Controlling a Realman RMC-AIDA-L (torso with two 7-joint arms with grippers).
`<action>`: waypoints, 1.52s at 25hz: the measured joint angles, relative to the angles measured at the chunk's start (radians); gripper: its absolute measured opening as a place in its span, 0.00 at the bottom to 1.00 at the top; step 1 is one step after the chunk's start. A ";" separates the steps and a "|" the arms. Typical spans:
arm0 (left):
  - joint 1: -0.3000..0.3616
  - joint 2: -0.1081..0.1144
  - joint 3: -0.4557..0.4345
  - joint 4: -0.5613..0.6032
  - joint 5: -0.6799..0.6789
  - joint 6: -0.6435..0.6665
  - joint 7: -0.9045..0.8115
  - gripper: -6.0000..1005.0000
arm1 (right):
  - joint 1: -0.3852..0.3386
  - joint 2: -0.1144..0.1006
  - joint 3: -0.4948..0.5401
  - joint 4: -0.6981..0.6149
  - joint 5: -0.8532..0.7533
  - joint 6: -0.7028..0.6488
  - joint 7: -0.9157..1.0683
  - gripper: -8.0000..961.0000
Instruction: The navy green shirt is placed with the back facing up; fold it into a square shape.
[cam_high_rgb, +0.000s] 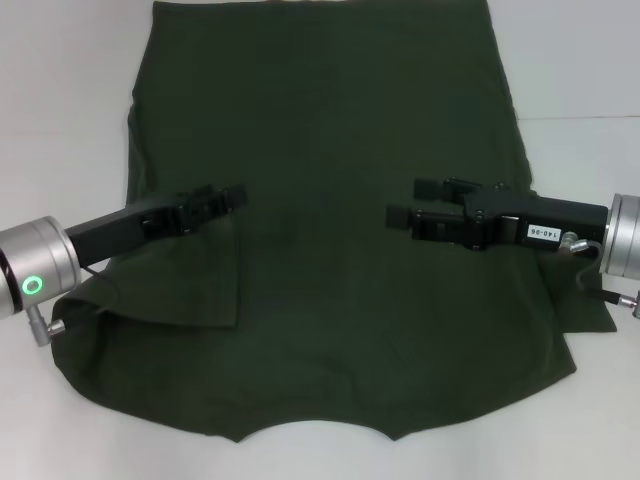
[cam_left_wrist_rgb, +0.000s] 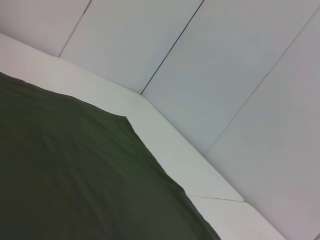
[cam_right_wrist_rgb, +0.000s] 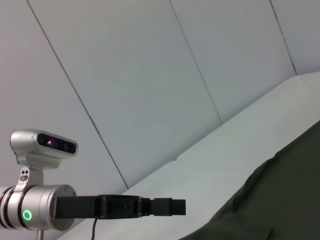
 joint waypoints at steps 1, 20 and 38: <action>0.003 0.001 0.000 0.002 0.000 0.000 0.003 0.52 | 0.000 -0.001 0.000 0.000 0.000 0.000 0.000 0.95; 0.030 0.000 0.002 0.030 -0.001 0.111 0.085 0.87 | -0.008 -0.014 0.020 -0.001 0.025 0.012 0.075 0.95; -0.015 -0.003 0.024 -0.164 0.006 0.189 0.543 0.87 | -0.139 -0.113 0.066 -0.057 -0.046 0.122 0.572 0.95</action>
